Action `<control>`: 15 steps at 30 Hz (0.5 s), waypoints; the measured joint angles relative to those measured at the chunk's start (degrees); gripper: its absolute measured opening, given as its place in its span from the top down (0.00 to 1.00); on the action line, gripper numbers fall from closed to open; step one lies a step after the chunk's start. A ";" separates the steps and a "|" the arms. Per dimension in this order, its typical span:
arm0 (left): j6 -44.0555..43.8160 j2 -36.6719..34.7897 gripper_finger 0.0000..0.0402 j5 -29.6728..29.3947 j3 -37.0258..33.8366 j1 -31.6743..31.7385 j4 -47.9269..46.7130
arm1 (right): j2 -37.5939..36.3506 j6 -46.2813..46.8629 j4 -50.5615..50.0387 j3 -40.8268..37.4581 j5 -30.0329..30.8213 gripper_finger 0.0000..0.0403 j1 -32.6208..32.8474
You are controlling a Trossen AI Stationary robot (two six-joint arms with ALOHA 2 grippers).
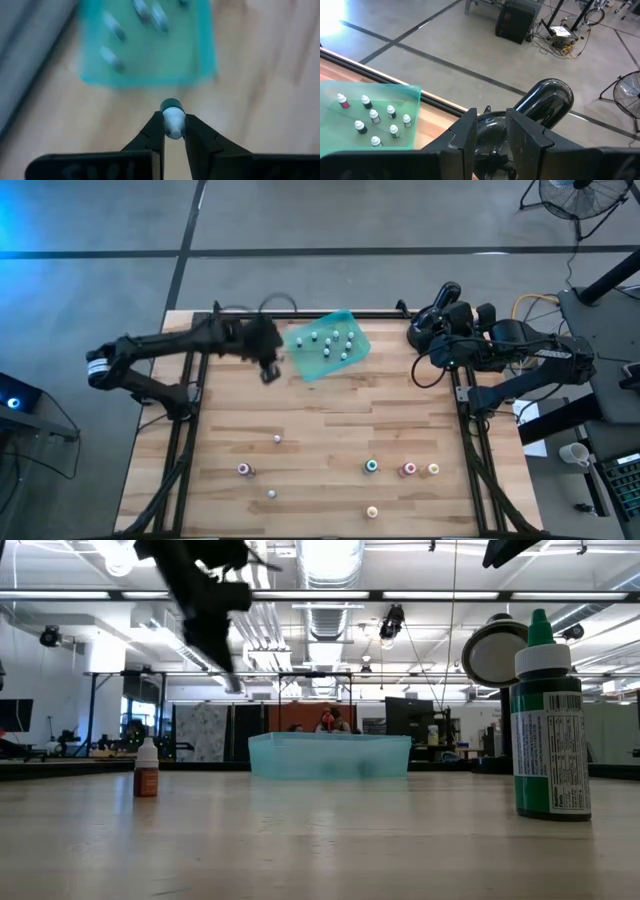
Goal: Pick & Place food coloring
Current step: Put the blue small food coloring into the green bin
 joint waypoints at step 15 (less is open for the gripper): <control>8.83 31.90 0.94 6.51 29.17 5.97 -4.02 | 0.02 0.22 0.04 0.00 -0.27 0.76 0.04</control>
